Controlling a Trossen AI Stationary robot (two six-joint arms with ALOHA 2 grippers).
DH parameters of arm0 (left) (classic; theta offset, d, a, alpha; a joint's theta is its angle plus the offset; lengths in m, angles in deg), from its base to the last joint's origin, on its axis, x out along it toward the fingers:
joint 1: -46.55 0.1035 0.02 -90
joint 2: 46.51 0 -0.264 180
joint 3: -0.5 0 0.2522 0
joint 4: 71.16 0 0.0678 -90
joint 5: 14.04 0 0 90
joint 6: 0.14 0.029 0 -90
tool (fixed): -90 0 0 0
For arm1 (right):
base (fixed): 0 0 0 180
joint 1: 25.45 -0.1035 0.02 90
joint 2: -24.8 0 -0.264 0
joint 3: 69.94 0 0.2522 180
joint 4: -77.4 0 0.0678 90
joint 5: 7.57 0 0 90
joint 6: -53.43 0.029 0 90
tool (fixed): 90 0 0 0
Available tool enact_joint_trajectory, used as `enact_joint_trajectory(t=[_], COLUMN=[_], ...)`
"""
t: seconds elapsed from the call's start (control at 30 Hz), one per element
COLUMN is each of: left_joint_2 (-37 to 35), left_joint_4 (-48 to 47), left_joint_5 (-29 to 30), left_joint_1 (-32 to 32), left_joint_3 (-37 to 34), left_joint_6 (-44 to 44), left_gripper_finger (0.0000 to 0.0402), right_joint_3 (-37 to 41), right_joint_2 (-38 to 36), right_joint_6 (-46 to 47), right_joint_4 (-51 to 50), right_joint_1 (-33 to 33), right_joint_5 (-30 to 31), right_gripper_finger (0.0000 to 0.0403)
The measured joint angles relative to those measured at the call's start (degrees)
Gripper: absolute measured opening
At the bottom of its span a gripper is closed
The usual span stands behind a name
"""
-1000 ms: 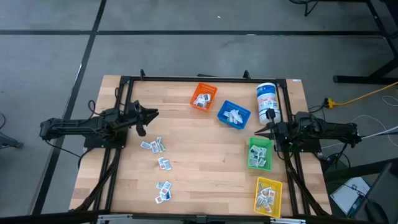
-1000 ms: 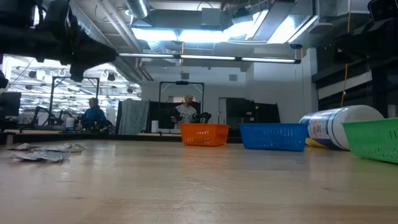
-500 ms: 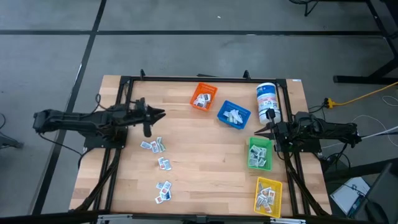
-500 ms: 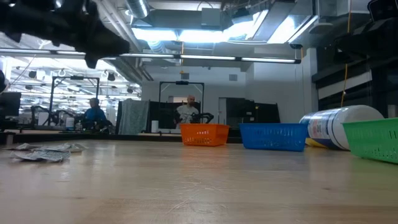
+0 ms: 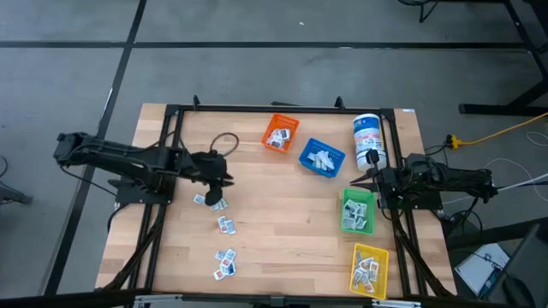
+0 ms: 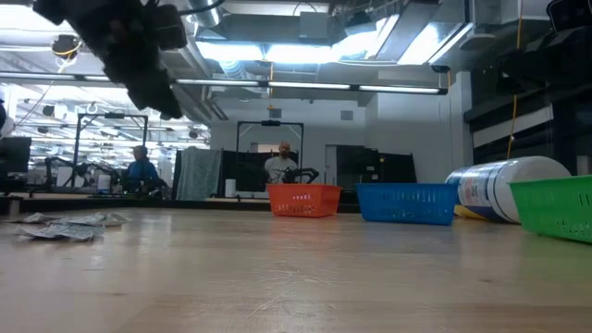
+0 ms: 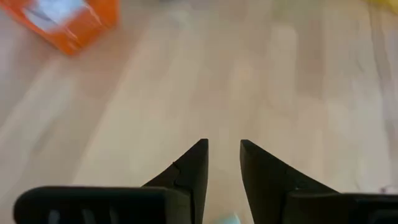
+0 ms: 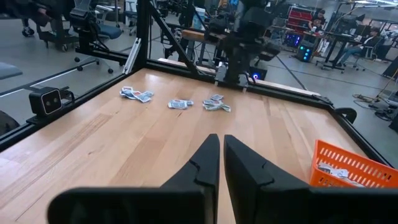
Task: Pick & Place First Aid Supplies
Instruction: Put the orange ointment pack into the yellow basket
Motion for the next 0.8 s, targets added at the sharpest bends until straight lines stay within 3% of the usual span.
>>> enact_joint_trajectory(t=[0.13, 0.27, 0.53, 0.8], left_joint_2=[1.59, 1.92, 5.44, 11.97], left_joint_4=[-9.00, -14.78, -21.15, -21.91], left_joint_5=[-0.96, -0.86, 0.15, 4.16], left_joint_1=[-3.39, -7.77, -17.98, -24.17], left_joint_3=[3.77, 4.05, 2.65, 2.61], left_joint_6=[-1.48, -8.45, -24.83, -30.32], left_gripper_finger=[0.0086, 0.0086, 0.0086, 0.0086], right_joint_3=[0.00, 0.00, 0.00, 0.00], right_joint_2=[0.00, 0.00, 0.00, 0.00], right_joint_6=[0.00, 0.00, 0.00, 0.00], right_joint_4=[0.00, 0.00, 0.00, 0.00], right_joint_1=[0.00, 0.00, 0.00, -0.02], right_joint_5=[0.00, 0.00, 0.00, 0.00], right_gripper_finger=[0.0026, 0.0026, 0.0026, 0.0026])
